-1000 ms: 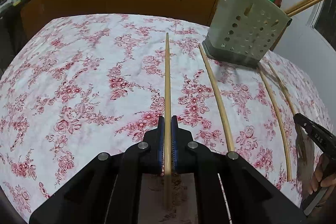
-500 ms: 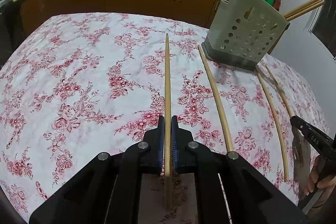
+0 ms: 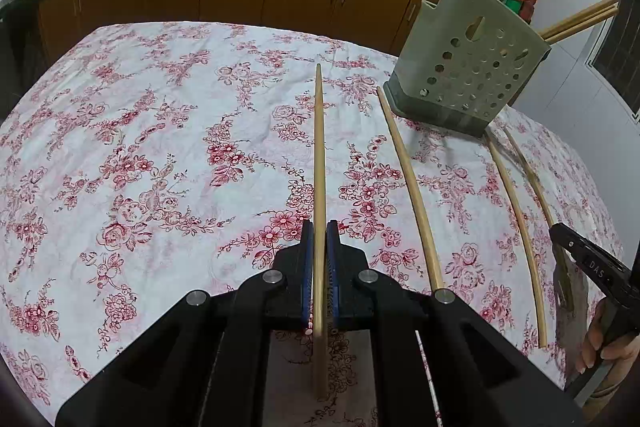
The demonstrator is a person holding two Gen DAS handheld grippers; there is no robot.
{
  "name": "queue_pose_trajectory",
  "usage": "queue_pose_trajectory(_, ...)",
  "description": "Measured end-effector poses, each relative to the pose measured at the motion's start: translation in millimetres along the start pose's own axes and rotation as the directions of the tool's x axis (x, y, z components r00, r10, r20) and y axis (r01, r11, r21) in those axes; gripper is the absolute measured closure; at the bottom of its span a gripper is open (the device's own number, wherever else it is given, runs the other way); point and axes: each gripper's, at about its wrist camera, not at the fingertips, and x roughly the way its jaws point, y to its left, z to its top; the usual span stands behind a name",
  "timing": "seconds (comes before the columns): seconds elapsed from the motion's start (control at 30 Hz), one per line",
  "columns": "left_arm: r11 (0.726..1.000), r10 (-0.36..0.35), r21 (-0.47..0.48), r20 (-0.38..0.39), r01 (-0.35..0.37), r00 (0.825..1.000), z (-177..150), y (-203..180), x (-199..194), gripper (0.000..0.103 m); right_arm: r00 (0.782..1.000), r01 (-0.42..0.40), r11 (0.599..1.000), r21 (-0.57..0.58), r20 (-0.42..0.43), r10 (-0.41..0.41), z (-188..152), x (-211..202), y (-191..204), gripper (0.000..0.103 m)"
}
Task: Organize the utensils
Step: 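Lift the chopstick upright toward the green basket while the right tool carries its own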
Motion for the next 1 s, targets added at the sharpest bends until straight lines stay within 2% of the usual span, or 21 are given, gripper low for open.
queue_pose_trajectory(0.4, 1.0, 0.002, 0.002, 0.001, -0.002, 1.0, 0.0, -0.5, -0.7, 0.095, 1.0, -0.009, 1.0, 0.006, 0.001, 0.009, -0.2, 0.0, -1.0, 0.094)
queue_pose_trajectory(0.6, 0.996, 0.044, 0.073, -0.006, -0.043, 0.999, -10.0, -6.9, -7.2, 0.095, 1.0, -0.017, 1.0, -0.006, -0.001, 0.017, -8.4, -7.1, -1.1, 0.094)
queue_pose_trajectory(0.83, 0.994, 0.053, 0.094, -0.009, -0.052, 0.999, -12.7, -9.0, -8.1, 0.096, 1.0, -0.03, 1.0, -0.001, -0.003, 0.03, -7.2, -11.9, -3.3, 0.095)
queue_pose_trajectory(1.0, 0.994, 0.038, 0.096, 0.051, -0.043, 0.998, 1.7, -11.1, -26.0, 0.096, 0.995, -0.042, 0.999, 0.008, 0.087, 0.041, 7.4, -40.2, -7.3, 0.095)
